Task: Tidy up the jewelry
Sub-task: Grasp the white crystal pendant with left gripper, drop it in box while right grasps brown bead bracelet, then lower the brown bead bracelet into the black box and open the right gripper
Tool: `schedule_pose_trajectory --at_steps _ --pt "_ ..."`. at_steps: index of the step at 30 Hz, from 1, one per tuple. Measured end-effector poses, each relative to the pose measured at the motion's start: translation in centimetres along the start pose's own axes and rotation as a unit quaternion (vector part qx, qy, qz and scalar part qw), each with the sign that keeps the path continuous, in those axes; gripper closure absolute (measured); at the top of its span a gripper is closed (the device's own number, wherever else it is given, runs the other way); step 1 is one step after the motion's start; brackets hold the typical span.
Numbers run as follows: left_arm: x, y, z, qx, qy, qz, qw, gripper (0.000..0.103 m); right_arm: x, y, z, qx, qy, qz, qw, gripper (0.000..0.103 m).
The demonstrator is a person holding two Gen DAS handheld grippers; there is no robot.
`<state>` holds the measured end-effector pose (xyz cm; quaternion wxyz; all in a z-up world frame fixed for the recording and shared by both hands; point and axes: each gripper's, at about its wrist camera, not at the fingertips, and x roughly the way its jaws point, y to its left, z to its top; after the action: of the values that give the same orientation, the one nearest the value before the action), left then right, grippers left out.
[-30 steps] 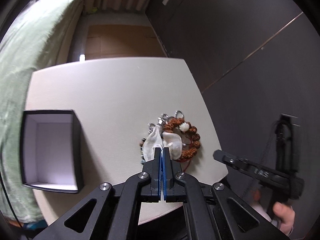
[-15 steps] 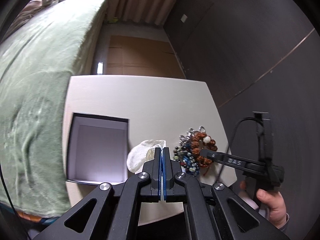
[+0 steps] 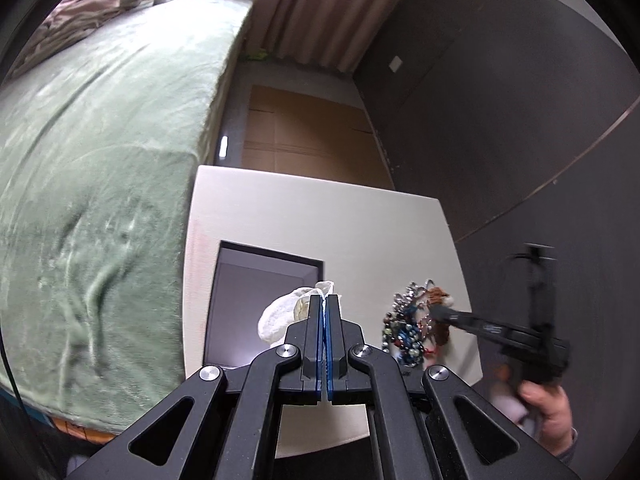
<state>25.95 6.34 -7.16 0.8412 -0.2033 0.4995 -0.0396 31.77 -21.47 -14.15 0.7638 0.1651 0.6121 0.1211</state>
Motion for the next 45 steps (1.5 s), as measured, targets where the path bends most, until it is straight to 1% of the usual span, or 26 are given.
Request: schedule_pose_trajectory --at_steps 2,3,5,6,7,9,10,13,17,20,22,25,26,27,29,30,31,33,35,38,45 --pt "0.2 0.5 0.3 -0.011 0.0 -0.009 0.9999 0.103 -1.3 0.4 0.0 -0.004 -0.011 0.011 1.0 0.082" --pt "0.3 0.7 0.5 -0.015 0.001 -0.015 0.9998 0.101 -2.2 0.8 0.0 -0.008 -0.017 0.018 1.0 0.082" --pt "0.6 1.0 0.7 -0.019 0.015 -0.015 0.9996 0.085 -3.6 1.9 0.1 -0.02 -0.027 0.029 0.999 0.082" --pt "0.8 1.2 0.8 -0.022 0.02 -0.014 0.9995 0.06 -4.0 2.6 0.1 -0.025 -0.032 0.035 0.999 0.082" --pt "0.6 1.5 0.7 -0.024 0.014 -0.014 0.9995 0.037 -4.5 3.2 0.0 -0.031 -0.035 0.04 0.998 0.082" --pt "-0.2 1.9 0.5 -0.027 -0.009 -0.012 0.9995 0.025 -4.9 4.6 -0.2 -0.042 -0.04 0.053 0.997 0.082" --pt "-0.4 2.2 0.3 -0.028 -0.014 -0.008 0.9995 0.025 -5.2 5.5 -0.3 -0.051 -0.041 0.058 0.996 0.082" --pt "-0.4 3.7 0.1 -0.047 -0.001 -0.004 0.9989 0.025 -5.2 8.0 -0.5 -0.071 -0.041 0.066 0.994 0.082" --pt "-0.8 6.1 -0.3 -0.075 0.002 0.01 0.9971 0.025 -5.1 10.6 -1.1 -0.095 -0.037 0.075 0.992 0.082" --pt "-1.5 7.7 -0.6 -0.093 0.003 0.015 0.9956 0.025 -4.3 13.0 -1.2 -0.112 -0.026 0.085 0.99 0.082" --pt "-2.4 8.8 -0.8 -0.101 -0.002 0.026 0.9946 0.025 -3.8 14.4 -1.4 -0.122 -0.02 0.093 0.988 0.082" --pt "-3.4 9.8 -0.9 -0.109 -0.008 0.036 0.9934 0.025 -2.5 17.1 -1.9 -0.141 0.0 0.119 0.983 0.082" --pt "-3.7 10.1 -0.9 -0.112 -0.01 0.039 0.9929 0.025 -2.0 17.6 -2.0 -0.145 0.009 0.118 0.982 0.082" --pt "-4.0 10.4 -0.9 -0.114 -0.011 0.04 0.9926 0.025 -1.5 18.0 -2.0 -0.147 0.013 0.104 0.984 0.082" --pt "-4.5 10.6 -1.0 -0.116 -0.014 0.044 0.9922 0.025 -1.0 18.2 -2.1 -0.15 0.012 0.075 0.986 0.071" --pt "-4.6 10.6 -1.0 -0.116 -0.015 0.043 0.9922 0.025 -1.0 17.9 -2.1 -0.148 0.008 0.065 0.987 0.057" --pt "-4.7 10.5 -1.1 -0.115 -0.015 0.042 0.9923 0.025 -1.1 17.4 -2.1 -0.143 0.003 0.064 0.988 0.045" --pt "-4.5 10.2 -1.0 -0.111 -0.012 0.042 0.9929 0.025 -1.8 15.8 -2.1 -0.128 -0.005 0.067 0.99 0.041" --pt "-4.1 9.6 -1.0 -0.106 -0.007 0.039 0.9936 0.025 -2.5 14.3 -1.9 -0.113 -0.005 0.064 0.992 0.041" --pt "-3.2 7.9 -1.1 -0.094 0.003 0.03 0.9952 0.025 -3.6 11.1 -2.0 -0.088 -0.012 0.047 0.995 0.04" --pt "-0.2 2.1 -1.3 -0.044 0.029 0.004 0.9986 0.025 -5.9 2.9 -2.6 -0.016 -0.029 0.008 0.999 0.04"
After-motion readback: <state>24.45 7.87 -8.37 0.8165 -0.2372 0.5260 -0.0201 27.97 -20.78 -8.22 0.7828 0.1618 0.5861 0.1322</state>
